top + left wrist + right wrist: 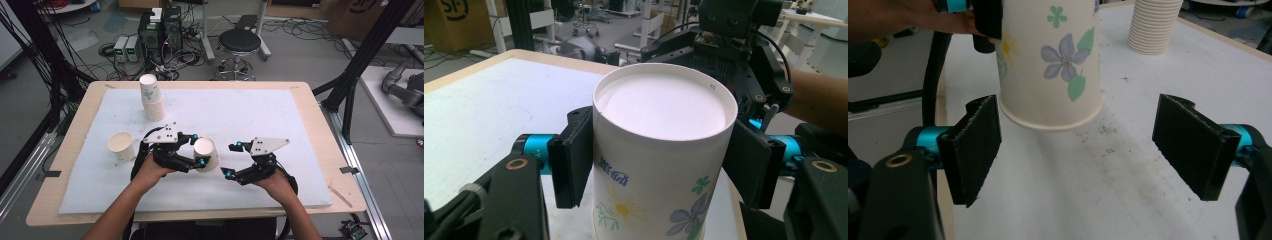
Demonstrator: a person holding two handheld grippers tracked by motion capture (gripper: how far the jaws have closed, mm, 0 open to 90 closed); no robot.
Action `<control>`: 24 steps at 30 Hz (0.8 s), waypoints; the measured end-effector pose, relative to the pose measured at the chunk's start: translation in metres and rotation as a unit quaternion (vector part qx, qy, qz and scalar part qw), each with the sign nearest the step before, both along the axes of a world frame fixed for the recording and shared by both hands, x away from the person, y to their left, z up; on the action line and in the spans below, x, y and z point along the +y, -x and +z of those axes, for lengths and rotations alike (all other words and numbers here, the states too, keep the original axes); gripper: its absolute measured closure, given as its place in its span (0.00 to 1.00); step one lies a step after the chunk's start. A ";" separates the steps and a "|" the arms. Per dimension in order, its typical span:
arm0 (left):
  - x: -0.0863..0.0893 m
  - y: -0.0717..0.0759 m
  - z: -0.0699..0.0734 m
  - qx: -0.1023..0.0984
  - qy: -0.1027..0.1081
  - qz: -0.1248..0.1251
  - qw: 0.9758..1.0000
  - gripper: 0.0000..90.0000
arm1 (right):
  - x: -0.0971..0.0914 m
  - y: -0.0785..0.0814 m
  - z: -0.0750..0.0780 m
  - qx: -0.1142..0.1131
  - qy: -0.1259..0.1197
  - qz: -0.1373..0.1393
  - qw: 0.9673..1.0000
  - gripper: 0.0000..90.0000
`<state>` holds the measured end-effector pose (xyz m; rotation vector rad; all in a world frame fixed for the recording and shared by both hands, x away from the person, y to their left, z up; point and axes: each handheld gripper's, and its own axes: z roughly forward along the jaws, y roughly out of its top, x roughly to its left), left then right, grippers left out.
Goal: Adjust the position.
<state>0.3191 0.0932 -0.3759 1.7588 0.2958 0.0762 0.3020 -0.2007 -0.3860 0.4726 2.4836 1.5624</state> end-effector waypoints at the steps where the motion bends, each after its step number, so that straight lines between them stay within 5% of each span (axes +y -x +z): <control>1: -0.001 0.000 0.000 0.000 0.002 -0.001 1.000 0.38 | 0.000 0.000 0.000 0.000 -0.002 0.002 1.000 0.22; 24: -0.014 0.003 0.000 0.001 0.016 -0.035 0.999 0.38 | 0.008 0.003 -0.003 0.012 -0.023 0.038 0.999 0.22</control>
